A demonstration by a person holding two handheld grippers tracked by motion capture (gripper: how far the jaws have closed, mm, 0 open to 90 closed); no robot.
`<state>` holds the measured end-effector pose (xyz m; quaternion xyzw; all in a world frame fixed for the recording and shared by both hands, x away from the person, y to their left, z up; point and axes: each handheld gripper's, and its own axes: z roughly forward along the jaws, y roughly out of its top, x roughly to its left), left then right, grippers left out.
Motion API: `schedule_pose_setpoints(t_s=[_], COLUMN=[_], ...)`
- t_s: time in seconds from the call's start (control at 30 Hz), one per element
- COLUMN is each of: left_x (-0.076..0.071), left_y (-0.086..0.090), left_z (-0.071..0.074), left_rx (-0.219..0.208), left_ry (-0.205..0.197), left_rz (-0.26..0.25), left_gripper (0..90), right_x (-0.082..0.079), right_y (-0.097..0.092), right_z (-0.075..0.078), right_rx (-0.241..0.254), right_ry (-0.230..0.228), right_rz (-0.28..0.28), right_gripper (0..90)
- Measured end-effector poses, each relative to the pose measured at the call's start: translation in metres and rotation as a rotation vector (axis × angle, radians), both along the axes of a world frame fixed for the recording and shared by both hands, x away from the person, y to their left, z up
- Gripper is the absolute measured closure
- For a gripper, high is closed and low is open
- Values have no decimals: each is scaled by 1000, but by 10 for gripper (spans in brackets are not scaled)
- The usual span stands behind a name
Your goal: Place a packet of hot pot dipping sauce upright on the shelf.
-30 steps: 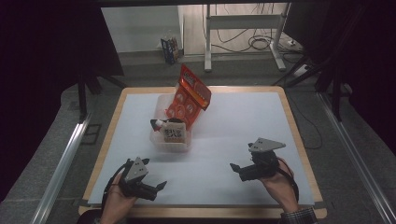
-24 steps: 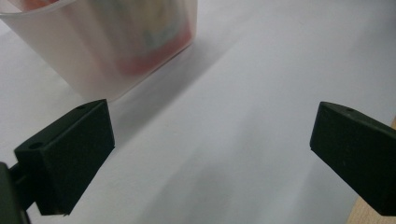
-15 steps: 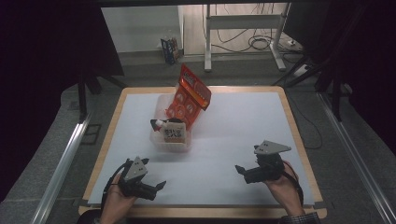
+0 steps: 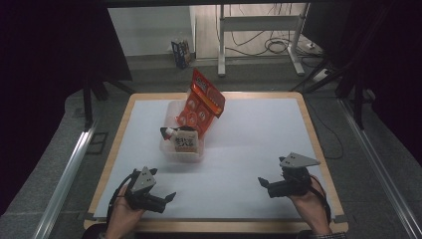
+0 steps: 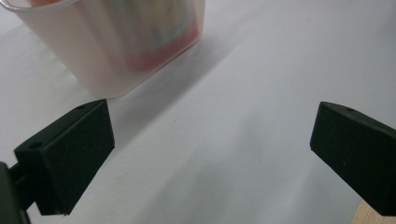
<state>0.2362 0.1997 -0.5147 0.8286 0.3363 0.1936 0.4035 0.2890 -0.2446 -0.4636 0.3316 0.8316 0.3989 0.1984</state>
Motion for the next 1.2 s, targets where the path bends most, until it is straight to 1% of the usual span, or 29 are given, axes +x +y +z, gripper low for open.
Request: schedule_pose_setpoints(t_s=[0.3,0.77,0.93,1.03,1.2], left_x=[0,1,2,2,3], left_y=[1,5,5,5,5], left_z=[0,-1,-3,-4,-5], left_rx=[2,8,33,53,64], left_ry=[1,-7,-13,-17,-21], left_rz=[6,20,22,17,17], left_gripper=[0,0,0,0,0], right_x=[-1,-1,2,4,6], right_y=[-18,-43,-51,-56,-59], right_z=[-7,-18,-25,-31,-39], right_rx=[-15,-7,-10,-8,-25], right_ry=[-4,-1,8,26,48], right_rz=[-57,-135,-162,-175,-186], right_gripper=[0,0,0,0,0])
